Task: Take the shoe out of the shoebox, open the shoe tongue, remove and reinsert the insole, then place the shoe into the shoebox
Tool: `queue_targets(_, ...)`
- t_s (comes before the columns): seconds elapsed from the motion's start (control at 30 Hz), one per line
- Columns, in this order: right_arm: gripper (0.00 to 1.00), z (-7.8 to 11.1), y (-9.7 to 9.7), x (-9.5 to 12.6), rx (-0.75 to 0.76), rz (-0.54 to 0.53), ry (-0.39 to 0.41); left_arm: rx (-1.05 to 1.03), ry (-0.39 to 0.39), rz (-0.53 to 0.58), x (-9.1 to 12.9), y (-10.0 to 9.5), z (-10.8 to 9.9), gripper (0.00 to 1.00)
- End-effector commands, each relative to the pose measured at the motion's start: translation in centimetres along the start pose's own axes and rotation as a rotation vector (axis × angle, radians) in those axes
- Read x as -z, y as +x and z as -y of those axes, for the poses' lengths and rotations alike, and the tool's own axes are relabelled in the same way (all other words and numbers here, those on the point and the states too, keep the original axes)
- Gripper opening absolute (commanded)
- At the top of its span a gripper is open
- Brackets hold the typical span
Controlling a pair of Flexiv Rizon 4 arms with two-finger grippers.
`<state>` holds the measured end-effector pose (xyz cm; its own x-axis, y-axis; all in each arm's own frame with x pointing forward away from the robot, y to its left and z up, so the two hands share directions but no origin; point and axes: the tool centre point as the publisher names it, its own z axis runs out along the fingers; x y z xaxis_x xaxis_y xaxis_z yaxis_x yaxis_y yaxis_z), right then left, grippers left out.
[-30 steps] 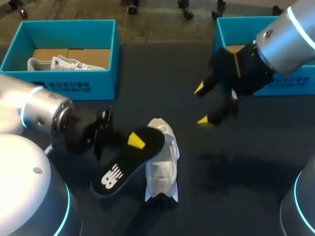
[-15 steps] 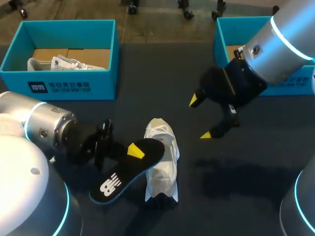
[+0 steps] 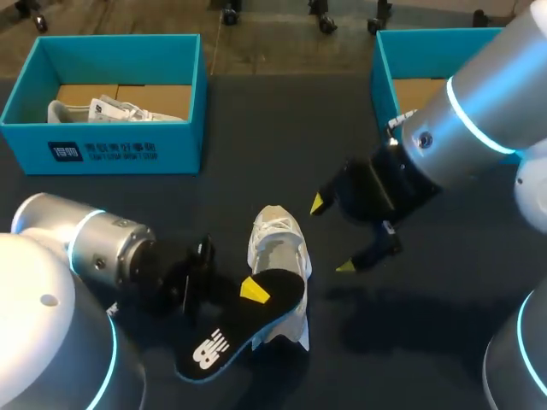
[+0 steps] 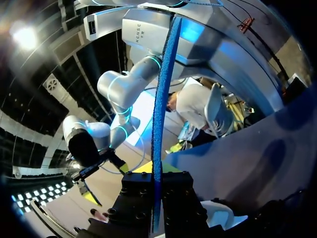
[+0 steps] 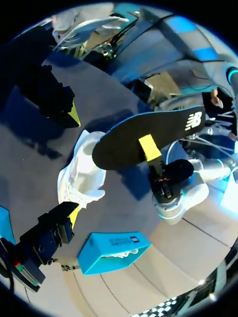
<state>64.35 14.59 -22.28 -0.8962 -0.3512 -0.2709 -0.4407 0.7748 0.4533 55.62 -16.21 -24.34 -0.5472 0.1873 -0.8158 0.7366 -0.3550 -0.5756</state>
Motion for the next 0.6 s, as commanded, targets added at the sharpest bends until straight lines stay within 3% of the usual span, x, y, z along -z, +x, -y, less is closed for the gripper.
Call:
queue_targets(0.03, 1.0, 0.5, 0.4, -2.5, -0.049, 0.031, -0.002, 0.021, -0.039, 0.046, 0.0, 0.6, -0.2, 0.0)
queue_targets(0.4, 1.0, 0.6, 0.5, -2.7, -0.092, 0.025, 0.001, 0.022, -0.046, 0.058, -0.2, 0.6, -0.3, 0.0)
queue_targets(0.6, 1.0, 0.7, 1.7, -4.4, -0.265, -0.027, 0.071, 0.045, -0.07, 0.087, -0.5, 0.6, -0.6, 0.0)
